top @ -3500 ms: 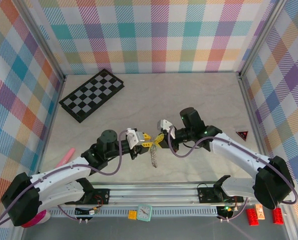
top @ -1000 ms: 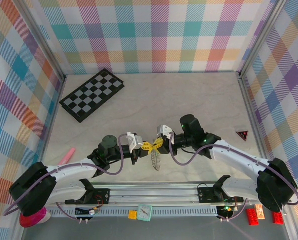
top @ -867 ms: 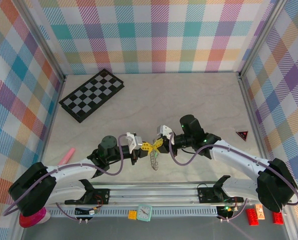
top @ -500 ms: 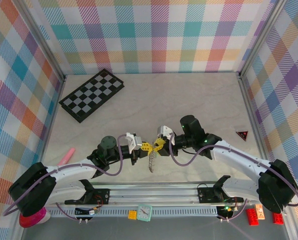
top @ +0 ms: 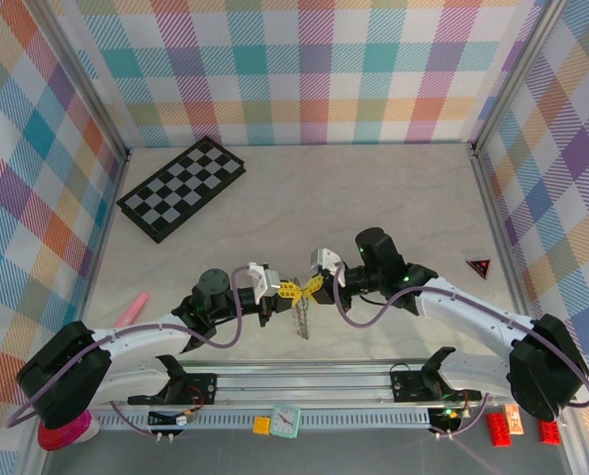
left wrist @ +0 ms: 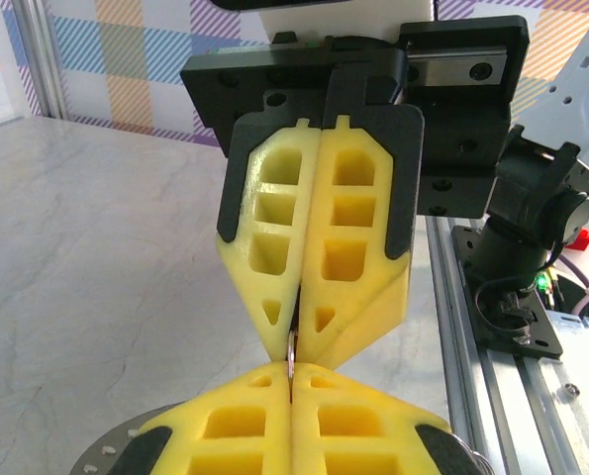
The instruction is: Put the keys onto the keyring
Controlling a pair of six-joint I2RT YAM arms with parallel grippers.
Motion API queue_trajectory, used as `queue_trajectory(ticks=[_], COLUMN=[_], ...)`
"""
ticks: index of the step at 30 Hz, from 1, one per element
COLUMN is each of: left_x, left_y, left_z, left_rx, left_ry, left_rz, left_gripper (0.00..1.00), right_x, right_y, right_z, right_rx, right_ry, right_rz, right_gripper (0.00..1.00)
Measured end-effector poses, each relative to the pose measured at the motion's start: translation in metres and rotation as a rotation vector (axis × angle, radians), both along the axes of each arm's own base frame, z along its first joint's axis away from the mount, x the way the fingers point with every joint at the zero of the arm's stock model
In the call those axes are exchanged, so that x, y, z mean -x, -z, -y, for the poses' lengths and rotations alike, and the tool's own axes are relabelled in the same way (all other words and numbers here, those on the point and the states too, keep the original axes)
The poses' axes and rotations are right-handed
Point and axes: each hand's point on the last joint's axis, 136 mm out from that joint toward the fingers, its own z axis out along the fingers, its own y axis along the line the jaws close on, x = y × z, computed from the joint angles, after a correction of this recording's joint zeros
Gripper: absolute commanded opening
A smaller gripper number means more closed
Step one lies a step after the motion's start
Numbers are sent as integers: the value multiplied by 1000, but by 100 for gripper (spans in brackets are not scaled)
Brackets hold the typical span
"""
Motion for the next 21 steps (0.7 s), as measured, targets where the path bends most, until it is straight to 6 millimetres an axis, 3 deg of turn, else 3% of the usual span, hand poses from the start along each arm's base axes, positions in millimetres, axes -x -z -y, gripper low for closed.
queue_trajectory(ticks=[1,2,4,13,21], left_x=[0,0,0,-6,-1], left_y=[0,0,2,-28,-2], left_z=[0,0,-1,-1,-8], left_rx=[0,-1,-14,-152,-289], left_ry=[0,-2,-4,-8,10], left_rz=[0,-3,-11,62,22], left_gripper=[6,19,29,25,25], right_x=[0,0,1,-4,0], right_y=[0,0,2,-17,-18], right_z=[0,0,1,3,3], right_rx=[0,2,15,127,218], right_ry=[0,-1,-3,-28,-70], right_rz=[0,-1,-5,69,114], right_gripper=[0,0,0,0,0])
